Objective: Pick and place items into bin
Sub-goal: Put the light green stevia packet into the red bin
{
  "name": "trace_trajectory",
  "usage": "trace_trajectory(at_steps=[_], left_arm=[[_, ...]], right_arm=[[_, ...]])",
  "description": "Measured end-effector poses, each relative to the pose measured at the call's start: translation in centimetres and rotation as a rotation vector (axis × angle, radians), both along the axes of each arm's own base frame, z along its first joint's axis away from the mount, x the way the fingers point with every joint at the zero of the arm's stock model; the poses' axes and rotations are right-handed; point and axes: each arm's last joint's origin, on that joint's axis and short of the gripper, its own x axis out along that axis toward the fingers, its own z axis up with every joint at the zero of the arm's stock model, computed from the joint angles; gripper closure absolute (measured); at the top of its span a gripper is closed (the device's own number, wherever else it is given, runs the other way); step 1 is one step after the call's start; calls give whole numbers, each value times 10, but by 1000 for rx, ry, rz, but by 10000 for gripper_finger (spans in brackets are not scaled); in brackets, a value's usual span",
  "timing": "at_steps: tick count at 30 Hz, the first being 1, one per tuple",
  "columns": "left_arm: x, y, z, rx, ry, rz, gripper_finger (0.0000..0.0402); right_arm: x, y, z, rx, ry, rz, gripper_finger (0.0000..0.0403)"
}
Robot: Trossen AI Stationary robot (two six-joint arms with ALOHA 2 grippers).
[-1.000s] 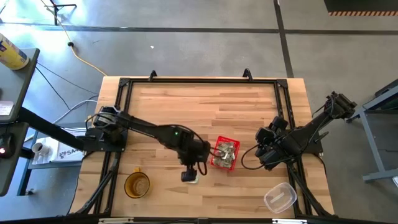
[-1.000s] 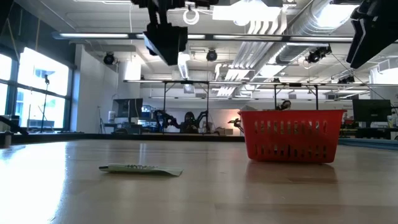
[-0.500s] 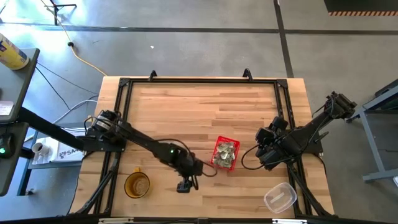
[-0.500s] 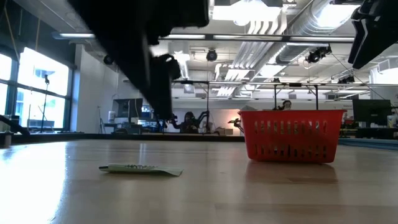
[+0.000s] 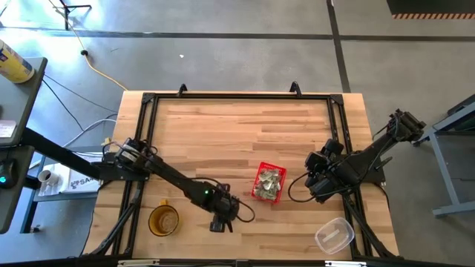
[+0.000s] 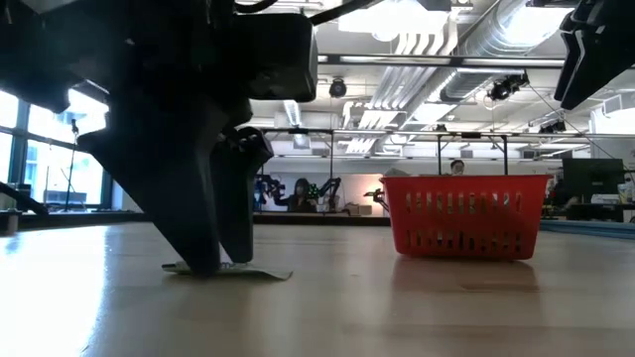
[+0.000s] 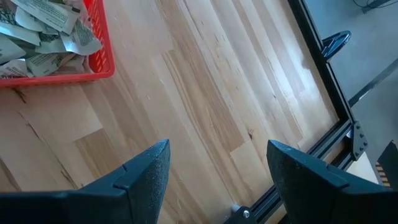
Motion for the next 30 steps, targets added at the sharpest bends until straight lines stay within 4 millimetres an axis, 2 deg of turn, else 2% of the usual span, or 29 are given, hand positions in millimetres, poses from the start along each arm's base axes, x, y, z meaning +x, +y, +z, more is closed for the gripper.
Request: trace_trajectory(at_steps=[3, 9, 10, 12, 15, 19, 21, 24, 26, 30], left_arm=[[1, 4, -1, 46, -8, -19, 195], [10, 25, -2, 82, -16, -117, 365], [12, 30, -1, 81, -16, -129, 378], [18, 43, 6, 81, -24, -102, 375], [29, 71, 21, 143, -7, -38, 349], [57, 100, 74, 133, -157, -4, 359], [67, 111, 90, 90, -216, -26, 379], [88, 129, 95, 30, -353, -32, 380], [97, 139, 91, -1, -381, -17, 372], [105, 145, 74, -41, -355, 65, 300]], right_arm=[[0, 0, 0, -1, 1, 1, 144], [-3, -1, 0, -10, 36, 1, 144], [-4, -2, 0, -9, 52, -1, 144], [-6, -3, 1, -8, 82, -7, 144], [-8, -2, 1, -3, 85, -4, 144], [-9, -1, 2, 3, 65, -13, 144], [-10, 0, 2, 1, 63, -9, 144], [-10, 0, 2, 5, 51, -23, 144], [-10, 0, 2, 9, 47, -31, 144], [-10, 1, 2, 22, 45, -40, 144]])
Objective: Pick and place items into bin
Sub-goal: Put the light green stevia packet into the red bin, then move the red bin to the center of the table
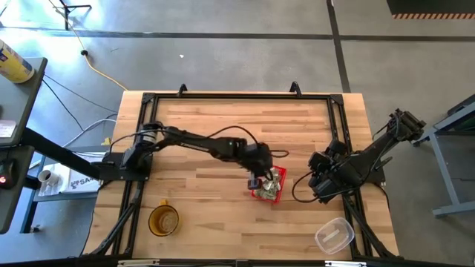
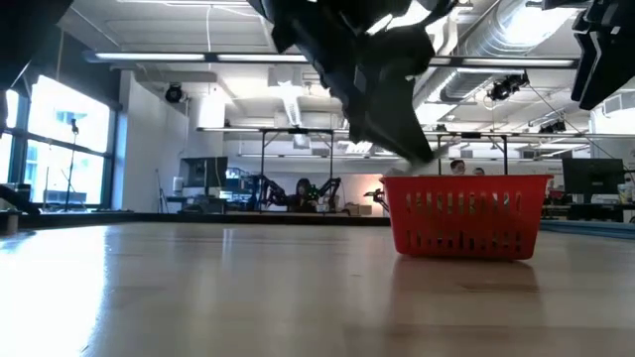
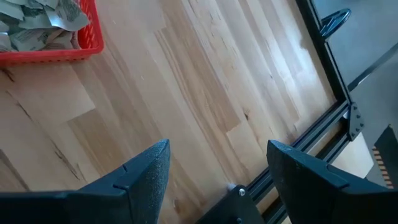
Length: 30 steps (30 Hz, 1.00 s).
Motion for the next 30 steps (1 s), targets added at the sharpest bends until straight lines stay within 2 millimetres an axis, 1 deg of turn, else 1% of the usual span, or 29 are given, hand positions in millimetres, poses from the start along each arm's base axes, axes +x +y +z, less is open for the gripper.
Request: trace_trajectory(at_steps=[3, 6, 9, 11, 12, 14, 16, 17, 18, 20, 23, 25, 27, 30], left_arm=[[1, -1, -4, -95, 22, 27, 233], [-3, -2, 2, -178, 42, 32, 176], [-11, -3, 16, -231, 62, 75, 141], [-22, -2, 28, -221, 105, 112, 133], [-27, -1, 34, -194, 110, 129, 133], [-42, 2, 44, -116, 177, 180, 140], [-51, 4, 44, -67, 232, 210, 154], [-56, 5, 41, -53, 266, 216, 161], [-61, 6, 34, -45, 316, 220, 169], [-65, 5, 20, -49, 352, 230, 185], [-74, 0, -2, -77, 414, 270, 205], [-78, -3, -15, -99, 421, 309, 217], [-80, -8, -20, -111, 405, 327, 227], [-81, -12, -21, -116, 391, 340, 238]], right_arm=[[1, 1, 0, 15, -8, -5, 144], [5, 4, -2, 54, -15, 33, 144], [12, 8, -3, 113, -40, 72, 144], [18, 8, -9, 184, -52, 75, 144], [20, 8, -16, 221, -45, 68, 144], [23, 6, -37, 302, -26, 53, 144], [26, 4, -59, 402, -49, 40, 144], [29, 4, -68, 451, -75, 37, 144], [30, 4, -77, 496, -97, 35, 144], [33, 2, -89, 555, -142, 27, 144], [38, -2, -99, 598, -221, -5, 144], [43, -4, -104, 613, -263, -4, 144], [49, -6, -109, 629, -291, 15, 144], [65, -8, -119, 659, -315, 56, 144]])
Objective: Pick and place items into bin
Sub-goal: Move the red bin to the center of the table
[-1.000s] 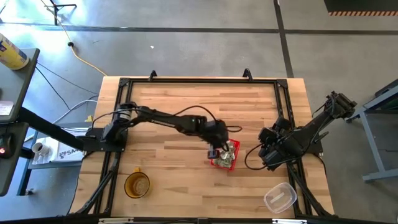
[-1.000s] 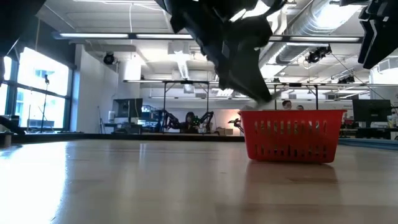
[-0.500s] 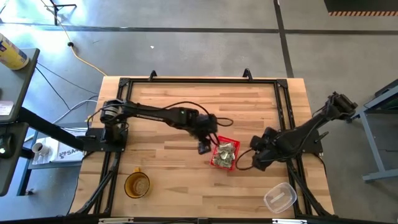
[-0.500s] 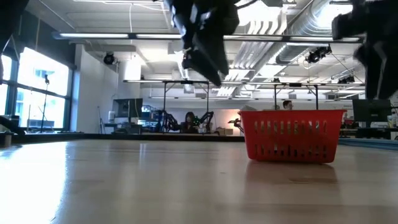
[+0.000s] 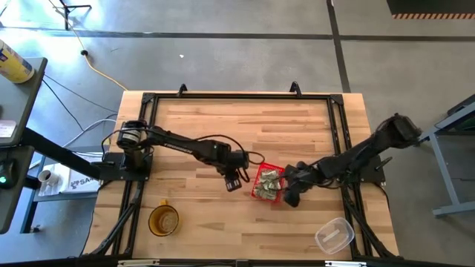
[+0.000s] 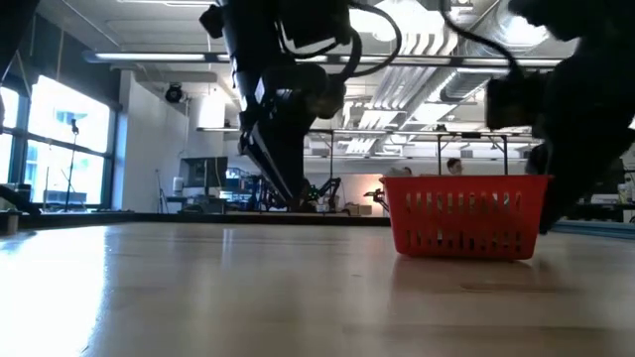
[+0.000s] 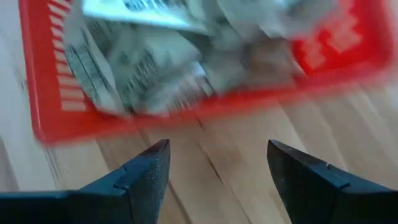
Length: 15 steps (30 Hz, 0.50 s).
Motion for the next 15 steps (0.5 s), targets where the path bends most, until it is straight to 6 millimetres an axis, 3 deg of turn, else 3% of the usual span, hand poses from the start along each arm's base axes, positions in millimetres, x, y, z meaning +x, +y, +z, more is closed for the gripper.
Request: trace_trajectory(at_steps=[4, 8, 15], left_arm=[[-4, -1, 7, 7, -9, 29, 249], [-16, -1, 30, 29, -35, 72, 258], [-54, -3, 65, 143, 45, 173, 262]], right_arm=[[31, -11, -8, -23, -61, 33, 144], [60, -38, -5, -143, -78, -15, 144], [78, -69, 14, -275, -115, -6, 144]])
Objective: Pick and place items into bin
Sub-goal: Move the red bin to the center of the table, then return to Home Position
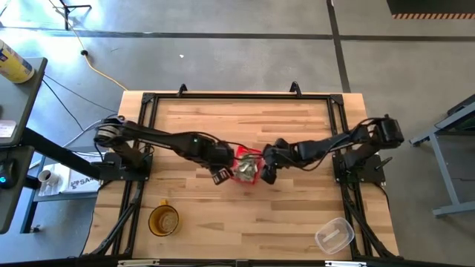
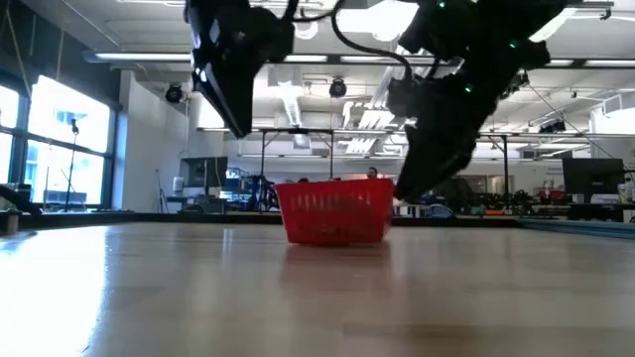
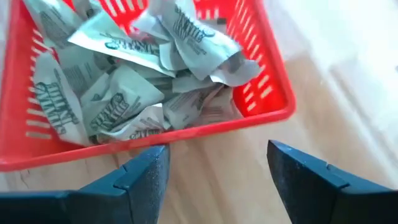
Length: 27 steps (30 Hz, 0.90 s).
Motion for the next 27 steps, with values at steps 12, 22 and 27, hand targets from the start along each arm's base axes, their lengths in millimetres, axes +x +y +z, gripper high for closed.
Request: trace_trajectory(at_steps=[12, 22, 27], left_arm=[[-35, 0, 78, -4, -403, 6, 273], [-50, 11, 34, -93, -790, 112, 286], [-65, 12, 12, -319, -612, 205, 280]], right_arm=[[-35, -9, 102, -5, -57, 133, 144], [-166, -15, 124, 138, -145, -199, 144], [-206, -15, 134, 382, -299, -381, 144]])
